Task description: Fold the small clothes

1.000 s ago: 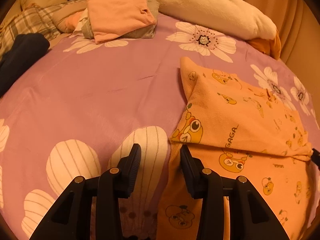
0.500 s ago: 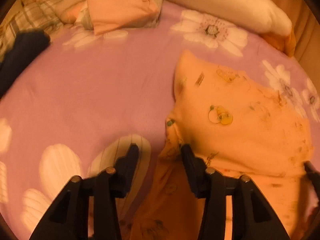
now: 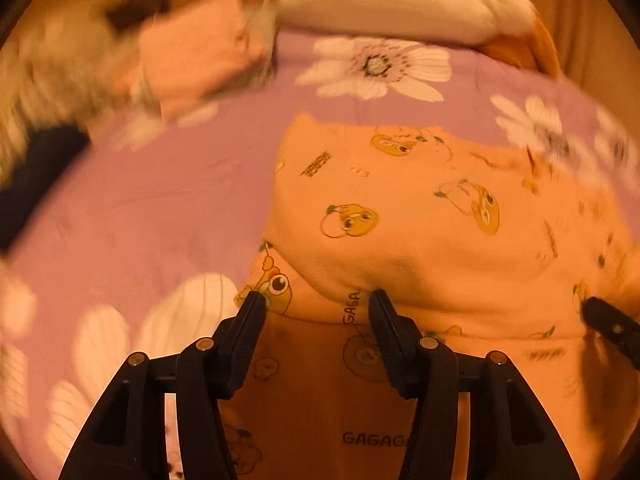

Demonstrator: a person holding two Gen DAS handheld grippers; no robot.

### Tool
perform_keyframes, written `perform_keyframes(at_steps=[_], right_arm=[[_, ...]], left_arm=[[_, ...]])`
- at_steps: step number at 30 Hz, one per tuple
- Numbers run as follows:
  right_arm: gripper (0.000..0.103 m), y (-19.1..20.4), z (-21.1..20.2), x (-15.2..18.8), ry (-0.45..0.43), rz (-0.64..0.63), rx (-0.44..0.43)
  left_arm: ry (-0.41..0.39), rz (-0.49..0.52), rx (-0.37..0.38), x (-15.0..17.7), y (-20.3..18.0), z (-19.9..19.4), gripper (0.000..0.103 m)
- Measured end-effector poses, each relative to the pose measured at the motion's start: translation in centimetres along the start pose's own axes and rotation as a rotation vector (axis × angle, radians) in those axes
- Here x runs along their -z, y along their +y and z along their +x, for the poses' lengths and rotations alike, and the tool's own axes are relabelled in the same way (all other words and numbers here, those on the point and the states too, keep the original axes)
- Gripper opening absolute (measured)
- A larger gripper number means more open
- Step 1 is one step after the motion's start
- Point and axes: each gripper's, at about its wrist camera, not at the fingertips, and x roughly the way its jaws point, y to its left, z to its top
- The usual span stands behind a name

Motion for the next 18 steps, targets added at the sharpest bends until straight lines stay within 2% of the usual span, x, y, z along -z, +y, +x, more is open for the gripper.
perform_keyframes(at_steps=[1,2,4,5,8,9,10,11,13,14,15,16,17,18], right_arm=[[0.023,0.2,-0.5,0.5,-0.055,-0.021,0.002],[0.023,0.6,-0.7,0.5,-0.040,-0.064,0.019],[0.022,1.2,-1.5,1.0,-0.017,-0.165,0.046],[0.022,0.5,-2.0,1.6,-0.012,-0.168,0.025],[0.022,-2.5,-4.1,2.1,-0.011,-0.042,-0.080],[0.023,-3.4,-5.2,1.8,-0.037,-0.017,-0.078],[0.029,-4.4,-6.6,1.5,-0.092,0.006,-0.039],[0.029,-5.2,-7.7,1.4,-0.146,0.031,-0.006],[0.038,-7.5,-9.0,1.2,-0.209,0.112,0.004],[0.038,-9.2,-8.6,1.1,-0.192,0.176,-0.014],[0.038,-10.2,-7.9,1.2,-0.159,0.213,-0.017],[0.027,-11.3,-6.5,1.7,-0.101,0.243,0.018],[0.023,-11.8,-5.9,2.0,-0.091,0.240,0.027],[0.022,-11.9,-6.2,2.4,-0.123,0.215,0.028]], left_arm=[[0.003,0.011,-0.010,0.1,-0.1,-0.3,0.054],[0.021,0.001,0.006,0.3,0.2,-0.3,0.054],[0.044,-0.075,0.094,0.5,2.3,0.2,0.055],[0.053,-0.102,0.128,0.7,3.1,0.1,0.056],[0.112,-0.207,0.200,0.9,5.5,-1.3,0.056],[0.107,-0.236,0.225,0.8,6.3,-2.0,0.056],[0.076,-0.273,0.258,0.8,6.7,-2.9,0.056],[0.038,-0.302,0.279,0.9,7.5,-3.6,0.056],[-0.002,-0.347,0.261,1.3,8.5,-3.8,0.056],[0.016,-0.356,0.225,1.6,8.6,-3.0,0.057],[0.081,-0.352,0.169,1.9,8.6,-1.5,0.056],[0.149,-0.331,0.124,2.2,8.2,0.2,0.057],[0.078,-0.289,0.094,2.1,7.5,-0.2,0.058],[0.047,-0.229,0.040,1.9,6.5,-0.6,0.060]])
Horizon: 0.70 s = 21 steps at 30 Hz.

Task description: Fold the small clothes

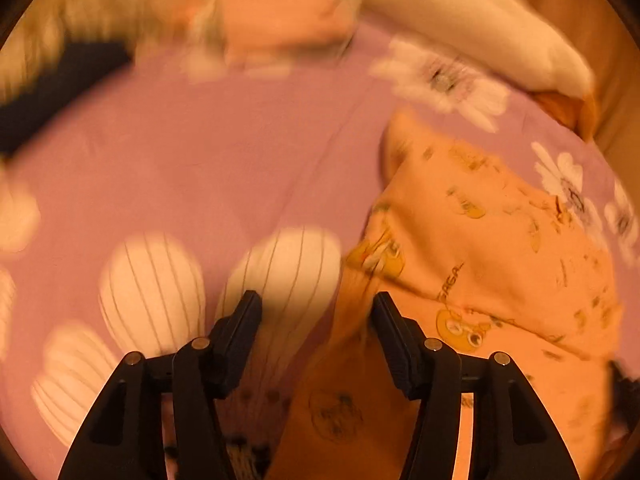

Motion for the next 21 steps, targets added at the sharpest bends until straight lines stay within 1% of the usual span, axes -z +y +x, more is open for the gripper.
perform_keyframes(at_steps=[1,2,3,4,5,6,7,9,10,12,13,14,15,16,17,18,19,20,21], right_arm=[[0.022,0.2,-0.3,0.0,0.003,-0.023,0.003],[0.024,0.3,-0.6,-0.2,0.017,-0.018,0.010],[0.031,0.4,-0.9,-0.4,0.013,0.001,0.002],[0.030,0.6,-1.6,-0.6,-0.008,0.023,-0.031],[0.030,1.0,-1.9,-0.8,-0.026,0.016,-0.073],[0.032,1.8,-2.2,-0.9,-0.037,-0.013,-0.110],[0.035,2.5,-2.0,-0.9,-0.036,-0.043,-0.109],[0.037,3.5,-0.6,-0.3,0.002,-0.103,-0.016],[0.032,3.5,0.9,0.2,0.052,-0.117,0.042],[0.032,3.3,0.8,0.7,0.022,-0.125,0.038],[0.035,3.3,0.2,0.6,0.034,-0.111,0.031],[0.036,3.1,-0.8,0.4,0.060,-0.067,0.016],[0.036,3.0,-1.8,0.3,0.059,-0.036,0.002],[0.040,2.9,-3.2,0.5,0.045,-0.009,-0.025],[0.042,2.8,-5.0,1.0,0.026,0.006,-0.065],[0.053,2.9,-6.6,1.7,0.014,0.012,-0.101],[0.065,2.6,-8.5,2.7,0.007,0.019,-0.132],[0.068,2.1,-10.2,3.7,-0.003,0.033,-0.154],[0.071,1.7,-11.4,4.7,-0.012,0.056,-0.172]], left_arm=[[0.010,0.049,-0.054,0.0,-1.1,0.2,0.060],[-0.004,0.066,-0.084,0.1,-1.7,0.1,0.061],[-0.003,0.066,-0.097,0.1,-1.9,0.0,0.061],[0.012,0.047,-0.092,0.1,-1.8,-0.2,0.061],[0.030,0.020,-0.071,0.0,-1.4,-0.3,0.061],[0.055,-0.020,-0.023,-0.2,-0.8,-0.3,0.061],[0.063,-0.043,0.013,-0.1,0.2,-0.4,0.061],[0.073,-0.055,0.080,-0.2,1.2,-0.2,0.061],[0.075,-0.044,0.094,-0.2,1.6,-0.3,0.061],[0.076,-0.010,0.087,0.2,1.9,-0.8,0.061],[0.080,-0.014,0.079,0.2,1.9,-1.1,0.059],[0.089,-0.032,0.075,0.3,2.1,-1.5,0.053],[0.116,-0.073,0.118,0.6,2.7,-2.4,0.051],[0.130,-0.104,0.178,1.1,3.6,-3.5,0.051],[0.134,-0.140,0.282,1.3,4.4,-4.5,0.051],[0.125,-0.174,0.386,1.4,5.3,-5.7,0.051],[0.107,-0.224,0.494,1.9,6.7,-7.3,0.055],[0.098,-0.267,0.551,2.4,7.8,-8.3,0.067],[0.097,-0.312,0.591,3.4,9.2,-9.7,0.076]])
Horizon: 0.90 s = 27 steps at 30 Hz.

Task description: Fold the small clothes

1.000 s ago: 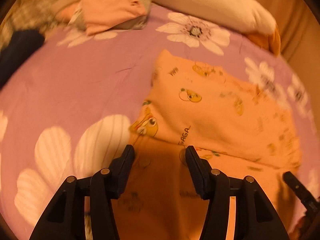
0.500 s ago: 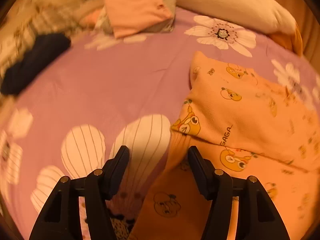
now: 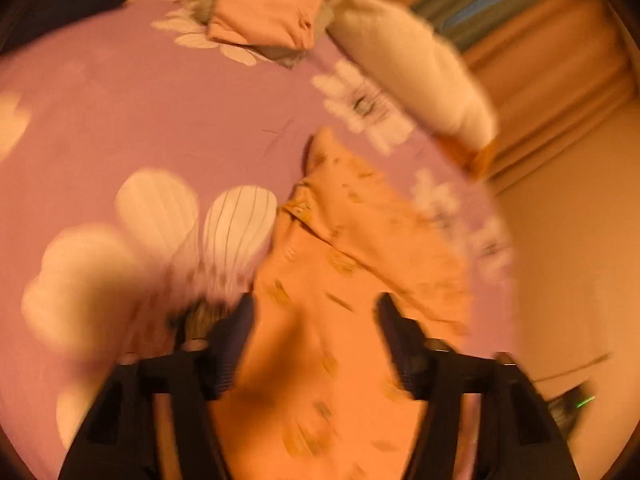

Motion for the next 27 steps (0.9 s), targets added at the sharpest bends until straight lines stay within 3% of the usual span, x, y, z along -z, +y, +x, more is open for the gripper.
perform_keyframes(at_steps=[4,7,9,11,15,18,22,25,27], right_arm=[[0.075,-3.0,-3.6,3.1,0.016,0.159,-0.161],[0.075,-5.2,-4.6,5.4,0.071,0.285,-0.155],[0.075,-5.9,-4.8,7.0,0.104,0.294,-0.165],[0.075,-6.3,-4.5,8.3,0.151,0.303,-0.144],[0.074,-7.0,-3.4,10.1,0.225,0.321,-0.135],[0.074,-7.0,-3.4,10.8,0.258,0.305,-0.183],[0.073,-6.1,-1.6,11.6,0.344,0.324,-0.292],[0.065,-5.2,-0.4,12.0,0.355,0.354,-0.314],[0.058,-4.3,0.1,12.2,0.367,0.340,-0.313]], left_arm=[[0.019,0.026,0.032,2.0,1.2,-3.8,0.076],[0.087,-0.034,0.045,3.4,3.1,-5.3,0.076],[0.100,-0.036,0.071,4.3,4.0,-5.7,0.077],[0.110,-0.047,0.041,4.7,4.8,-5.2,0.077],[0.226,-0.134,0.060,5.7,7.3,-2.5,0.076],[0.251,-0.108,0.123,5.9,7.7,-2.2,0.076],[0.429,-0.139,0.330,7.2,7.3,-0.6,0.074],[0.420,-0.045,0.295,8.4,5.3,-0.1,0.073],[0.415,-0.040,0.289,8.5,4.0,0.5,0.073]])
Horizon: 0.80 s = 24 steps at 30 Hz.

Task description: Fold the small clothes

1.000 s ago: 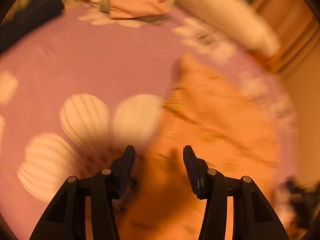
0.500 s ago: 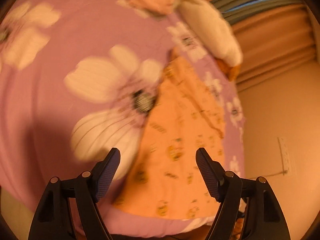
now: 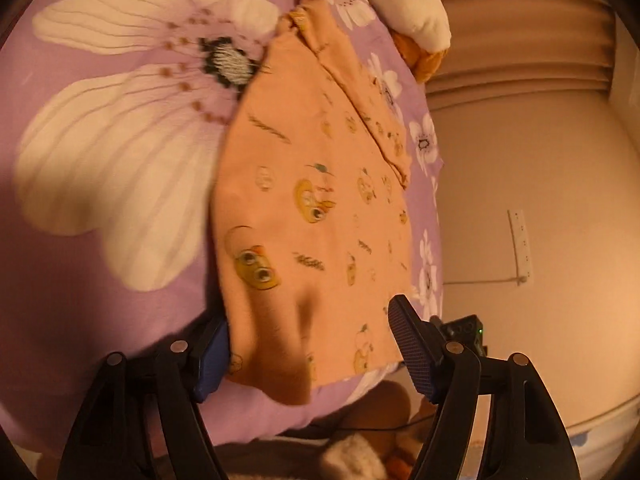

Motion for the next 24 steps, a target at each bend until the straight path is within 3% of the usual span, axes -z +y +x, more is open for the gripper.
perform_keyframes(at_steps=[4,5,9,11,13,15,19,24], right_arm=[[0.033,0.7,1.9,0.5,0.057,-0.027,0.055],[0.032,0.9,1.9,0.5,0.049,-0.033,0.072],[0.035,0.2,1.0,0.7,0.060,-0.005,0.063],[0.039,0.3,0.7,1.0,0.036,0.004,0.064],[0.044,1.1,1.1,1.5,0.015,-0.018,0.089],[0.048,2.2,2.3,2.0,0.020,-0.034,0.090],[0.048,3.2,4.1,2.6,0.068,-0.004,0.058],[0.049,3.1,2.9,2.4,-0.044,-0.028,0.121]], left_arm=[[0.036,-0.023,-0.013,-0.9,-0.5,1.1,0.072],[0.049,-0.030,-0.023,-1.0,-0.5,1.0,0.072],[0.065,-0.092,-0.016,0.9,0.8,-0.6,0.072],[0.058,-0.058,-0.031,2.0,0.3,-0.6,0.072],[0.042,0.014,-0.085,2.5,-1.3,0.3,0.072],[0.060,0.049,-0.082,2.5,-3.0,2.3,0.072],[0.098,-0.026,-0.038,2.0,-3.3,5.0,0.072],[-0.032,-0.034,-0.084,1.1,-2.7,4.0,0.072]])
